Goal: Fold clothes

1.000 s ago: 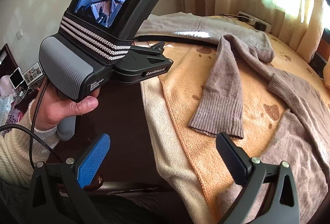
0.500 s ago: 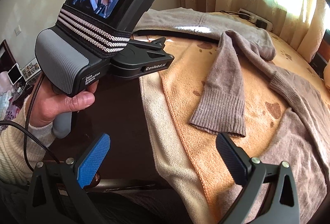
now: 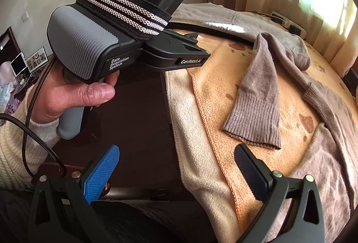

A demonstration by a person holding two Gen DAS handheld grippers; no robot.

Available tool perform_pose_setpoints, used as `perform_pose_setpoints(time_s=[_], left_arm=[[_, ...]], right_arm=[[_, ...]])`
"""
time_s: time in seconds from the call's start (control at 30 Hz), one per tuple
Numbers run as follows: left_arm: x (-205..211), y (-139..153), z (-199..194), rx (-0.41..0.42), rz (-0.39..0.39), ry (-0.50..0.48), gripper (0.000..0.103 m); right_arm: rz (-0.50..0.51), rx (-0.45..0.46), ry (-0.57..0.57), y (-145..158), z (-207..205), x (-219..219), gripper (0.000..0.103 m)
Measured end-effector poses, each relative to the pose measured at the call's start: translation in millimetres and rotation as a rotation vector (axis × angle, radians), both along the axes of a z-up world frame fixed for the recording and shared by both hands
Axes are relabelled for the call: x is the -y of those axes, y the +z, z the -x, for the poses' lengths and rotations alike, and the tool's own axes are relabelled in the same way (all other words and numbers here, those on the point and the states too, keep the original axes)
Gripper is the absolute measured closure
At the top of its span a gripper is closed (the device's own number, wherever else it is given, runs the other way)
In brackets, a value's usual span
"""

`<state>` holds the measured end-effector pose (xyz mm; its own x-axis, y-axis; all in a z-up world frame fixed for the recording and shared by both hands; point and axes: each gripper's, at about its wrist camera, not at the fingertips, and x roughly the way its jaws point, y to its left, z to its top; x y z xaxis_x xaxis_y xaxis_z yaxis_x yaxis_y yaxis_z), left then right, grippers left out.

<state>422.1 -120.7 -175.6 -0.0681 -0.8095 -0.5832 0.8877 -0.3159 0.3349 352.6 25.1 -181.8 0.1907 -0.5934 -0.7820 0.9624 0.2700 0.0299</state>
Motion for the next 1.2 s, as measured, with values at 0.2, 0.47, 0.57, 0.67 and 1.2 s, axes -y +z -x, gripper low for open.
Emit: perform_pose_setpoints(time_s=[0.2, 0.47, 0.57, 0.67, 1.2], left_arm=[[23, -2, -14, -0.259, -0.230, -0.049, 0.019], [42, -13, -7, -0.405, -0.405, -0.147, 0.019], [49, -17, -2, -0.441, -0.464, -0.185, 0.019], [59, -22, -1, -0.472, -0.513, -0.184, 0.019], [73, -31, -1, -0.493, -0.554, -0.187, 0.019]], right_arm=[[0.113, -0.006, -0.081, 17, 31, -5, 0.000], [0.186, -0.014, -0.190, 40, 109, 19, 0.000], [0.191, 0.018, -0.232, 46, 136, 27, 0.000], [0.197, 0.023, -0.237, 47, 143, 32, 0.000], [0.021, -0.099, 0.147, -10, 55, 41, 0.047]])
